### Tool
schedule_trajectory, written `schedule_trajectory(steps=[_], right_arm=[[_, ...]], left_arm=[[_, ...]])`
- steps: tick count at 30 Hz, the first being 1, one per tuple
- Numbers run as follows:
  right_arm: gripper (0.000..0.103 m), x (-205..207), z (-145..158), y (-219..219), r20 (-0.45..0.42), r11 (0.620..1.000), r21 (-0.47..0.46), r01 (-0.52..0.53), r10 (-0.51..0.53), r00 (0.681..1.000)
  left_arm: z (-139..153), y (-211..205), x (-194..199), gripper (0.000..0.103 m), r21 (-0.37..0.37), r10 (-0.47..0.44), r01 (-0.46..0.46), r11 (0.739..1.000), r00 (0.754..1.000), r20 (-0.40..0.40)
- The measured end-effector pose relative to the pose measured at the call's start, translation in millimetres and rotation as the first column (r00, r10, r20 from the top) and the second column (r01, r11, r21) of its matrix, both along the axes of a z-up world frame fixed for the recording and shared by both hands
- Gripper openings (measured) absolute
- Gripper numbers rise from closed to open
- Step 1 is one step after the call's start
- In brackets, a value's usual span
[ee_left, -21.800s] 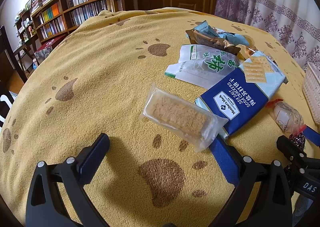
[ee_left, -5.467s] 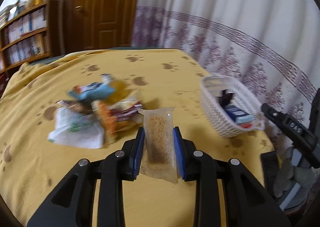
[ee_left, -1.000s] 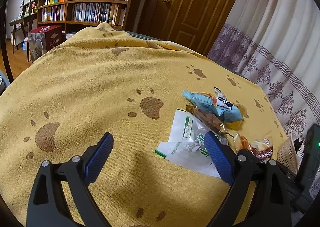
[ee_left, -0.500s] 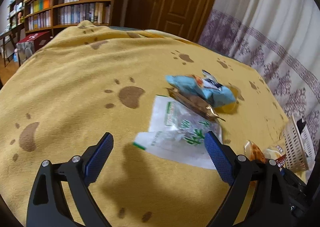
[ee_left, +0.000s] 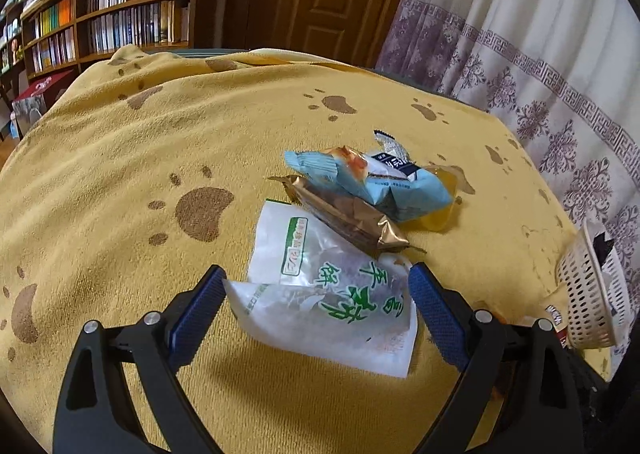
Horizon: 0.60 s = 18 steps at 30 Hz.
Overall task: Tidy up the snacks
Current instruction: 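Grasp the white-green bread bag with the left tool while the right tool grasps the brown-red bag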
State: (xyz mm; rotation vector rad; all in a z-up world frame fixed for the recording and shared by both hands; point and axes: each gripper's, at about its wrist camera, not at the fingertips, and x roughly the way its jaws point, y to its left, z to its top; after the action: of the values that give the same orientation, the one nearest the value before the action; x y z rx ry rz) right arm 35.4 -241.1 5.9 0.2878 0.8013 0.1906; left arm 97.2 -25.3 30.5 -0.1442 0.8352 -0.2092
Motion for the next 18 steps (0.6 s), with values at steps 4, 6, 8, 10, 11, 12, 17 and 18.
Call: schedule_trajectory(steps=[4, 6, 8, 10, 11, 12, 17, 18], right_arm=[[0.071, 0, 0, -1, 0.0, 1.0, -0.001, 0.0, 0.0, 1.0], [0.071, 0, 0, 0, 0.0, 1.0, -0.001, 0.0, 0.0, 1.0], [0.071, 0, 0, 0, 0.001, 1.0, -0.003, 0.0, 0.0, 1.0], [0.071, 1, 0, 0, 0.001, 1.0, -0.005, 0.0, 0.0, 1.0], [0.071, 1, 0, 1, 0.002, 1.0, -0.007, 0.0, 0.0, 1.0], [0.071, 1, 0, 1, 0.002, 1.0, -0.009, 0.0, 0.0, 1.0], [0.071, 1, 0, 2, 0.004, 1.0, -0.016, 0.0, 0.0, 1.0], [0.071, 1, 0, 3, 0.004, 1.0, -0.016, 0.0, 0.0, 1.0]], left_arm=[[-3, -3, 4, 0.094, 0.021, -0.012, 0.012, 1.0, 1.0, 0.002], [-7, -9, 8, 0.094, 0.05, -0.032, 0.032, 0.998, 0.999, -0.006], [-12, -14, 12, 0.095, 0.072, -0.046, 0.047, 0.996, 0.999, -0.024], [-13, -16, 14, 0.096, 0.085, -0.048, 0.05, 0.995, 0.998, -0.028], [-14, -18, 16, 0.096, 0.097, -0.057, 0.06, 0.993, 0.998, -0.035], [-15, -19, 16, 0.095, 0.108, -0.061, 0.065, 0.992, 0.997, -0.039], [-14, -20, 9, 0.069, 0.126, -0.084, 0.085, 0.988, 0.996, -0.012], [-13, -18, 7, 0.066, 0.12, -0.082, 0.083, 0.989, 0.997, -0.009]])
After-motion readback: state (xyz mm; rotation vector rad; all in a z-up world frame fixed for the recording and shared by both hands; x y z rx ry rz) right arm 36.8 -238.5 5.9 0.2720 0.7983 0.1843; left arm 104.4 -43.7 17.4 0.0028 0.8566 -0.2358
